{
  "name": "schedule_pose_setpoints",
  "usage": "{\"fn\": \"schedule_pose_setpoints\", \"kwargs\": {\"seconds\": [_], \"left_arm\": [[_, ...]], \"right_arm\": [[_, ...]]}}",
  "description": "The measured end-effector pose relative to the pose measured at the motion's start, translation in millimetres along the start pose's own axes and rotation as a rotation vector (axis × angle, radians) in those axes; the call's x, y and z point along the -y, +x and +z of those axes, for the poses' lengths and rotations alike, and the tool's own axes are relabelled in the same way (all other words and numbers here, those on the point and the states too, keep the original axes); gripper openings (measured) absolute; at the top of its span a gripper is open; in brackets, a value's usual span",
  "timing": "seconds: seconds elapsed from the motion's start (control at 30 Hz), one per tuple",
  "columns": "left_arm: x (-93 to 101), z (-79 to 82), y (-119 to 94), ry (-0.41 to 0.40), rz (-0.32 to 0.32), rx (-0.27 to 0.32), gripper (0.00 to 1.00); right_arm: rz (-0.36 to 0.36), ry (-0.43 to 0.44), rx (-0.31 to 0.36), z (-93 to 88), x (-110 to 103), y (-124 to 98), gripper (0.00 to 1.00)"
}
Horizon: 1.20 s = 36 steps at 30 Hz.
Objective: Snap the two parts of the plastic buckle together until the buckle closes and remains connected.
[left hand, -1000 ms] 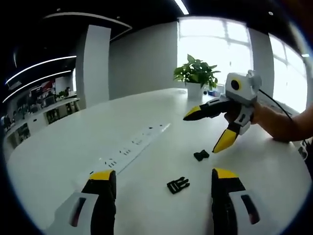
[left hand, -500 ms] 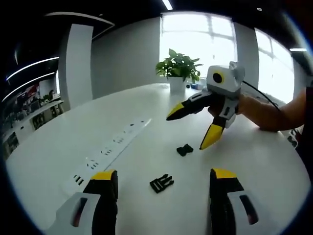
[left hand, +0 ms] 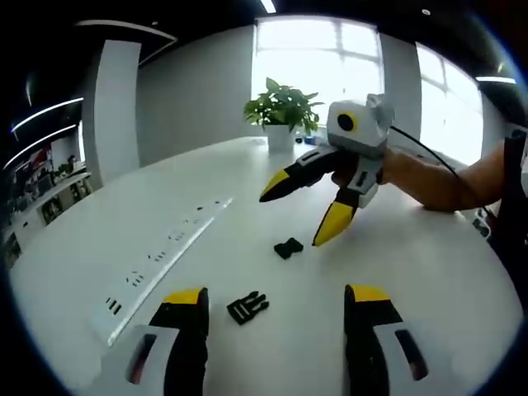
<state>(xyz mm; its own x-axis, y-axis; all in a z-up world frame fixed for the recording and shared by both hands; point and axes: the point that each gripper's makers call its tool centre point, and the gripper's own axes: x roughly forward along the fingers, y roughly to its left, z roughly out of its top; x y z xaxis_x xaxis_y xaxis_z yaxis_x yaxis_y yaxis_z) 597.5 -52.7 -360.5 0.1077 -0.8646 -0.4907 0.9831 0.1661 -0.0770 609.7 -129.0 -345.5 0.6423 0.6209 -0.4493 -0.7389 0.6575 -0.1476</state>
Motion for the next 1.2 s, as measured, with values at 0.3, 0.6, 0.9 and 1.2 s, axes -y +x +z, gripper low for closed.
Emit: {"fn": "schedule_pose_setpoints", "kwargs": {"seconds": [0.3,0.6,0.9,1.2], "left_arm": [[-0.2,-2.8,-0.3,-0.005,0.000,-0.018,0.65],[2.7,-6.2,1.8,-0.016,-0.017,-0.029,0.69],[4.2,-8.6,5.2,-0.014,-0.024,-0.035,0.69],[6.6,-9.9,4.3,-0.036,-0.039,-0.039,0.62]], "right_arm": [[0.032,0.007,-0.007,-0.8,-5.4,0.5,0.43],[0.082,0.009,-0.028,-5.3,-17.2,3.3,0.39],[0.105,0.005,-0.039,-6.5,-24.4,4.7,0.37],[0.106,0.007,-0.040,-6.8,-23.9,3.1,0.35]]}}
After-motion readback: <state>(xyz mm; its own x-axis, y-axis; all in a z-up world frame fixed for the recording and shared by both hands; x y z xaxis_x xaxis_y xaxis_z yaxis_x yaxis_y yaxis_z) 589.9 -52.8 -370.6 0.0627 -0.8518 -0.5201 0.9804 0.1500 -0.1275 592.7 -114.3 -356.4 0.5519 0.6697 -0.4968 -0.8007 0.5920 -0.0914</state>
